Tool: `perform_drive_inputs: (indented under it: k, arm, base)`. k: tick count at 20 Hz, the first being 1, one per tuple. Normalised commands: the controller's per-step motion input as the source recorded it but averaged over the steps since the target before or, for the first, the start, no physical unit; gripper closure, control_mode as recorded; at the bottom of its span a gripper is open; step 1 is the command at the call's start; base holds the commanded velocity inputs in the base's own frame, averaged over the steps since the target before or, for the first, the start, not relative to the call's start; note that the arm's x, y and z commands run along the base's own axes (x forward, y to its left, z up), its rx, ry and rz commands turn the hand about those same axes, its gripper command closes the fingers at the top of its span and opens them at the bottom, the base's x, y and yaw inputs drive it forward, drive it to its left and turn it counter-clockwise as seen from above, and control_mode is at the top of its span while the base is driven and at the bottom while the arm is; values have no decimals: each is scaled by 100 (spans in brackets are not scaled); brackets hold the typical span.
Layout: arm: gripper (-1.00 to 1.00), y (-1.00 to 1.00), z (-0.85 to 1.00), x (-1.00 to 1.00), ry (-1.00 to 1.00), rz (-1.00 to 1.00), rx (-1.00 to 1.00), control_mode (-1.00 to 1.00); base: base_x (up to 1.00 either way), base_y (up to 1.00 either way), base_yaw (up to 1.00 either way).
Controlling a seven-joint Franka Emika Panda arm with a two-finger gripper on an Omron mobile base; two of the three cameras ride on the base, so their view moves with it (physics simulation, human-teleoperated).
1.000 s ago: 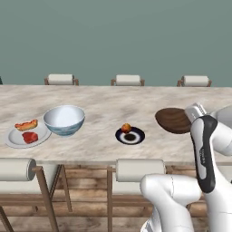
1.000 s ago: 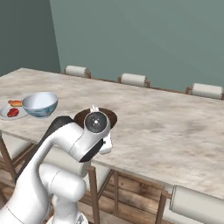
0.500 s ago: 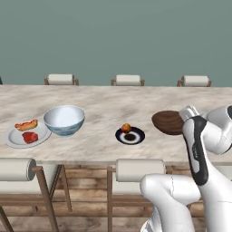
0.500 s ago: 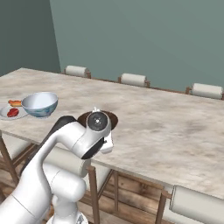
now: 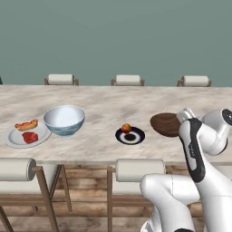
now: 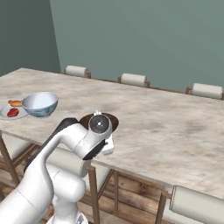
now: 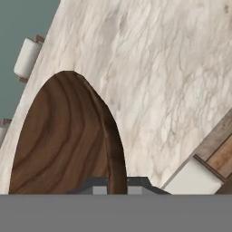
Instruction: Take the smaller bowl and place it next to the appetizer plate on the dining counter , and place the larger bowl next to the plate with cooked food.
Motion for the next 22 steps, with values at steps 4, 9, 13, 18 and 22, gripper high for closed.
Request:
perform_drive_inputs:
  k: [4,9,13,18,22]
  arm:
    - [100,0,-17,14,0,0,0,-100]
    - [100,0,-16,14,0,0,0,-100]
    - [100,-4,-12,13,0,0,0,-100]
    - [100,-11,-11,7,0,0,0,-100]
    - [100,-8,-12,4,0,0,0,-100]
  base:
    - [0,0,0]
    - [0,0,0]
    - [0,0,0]
    - [0,0,0]
    - [0,0,0]
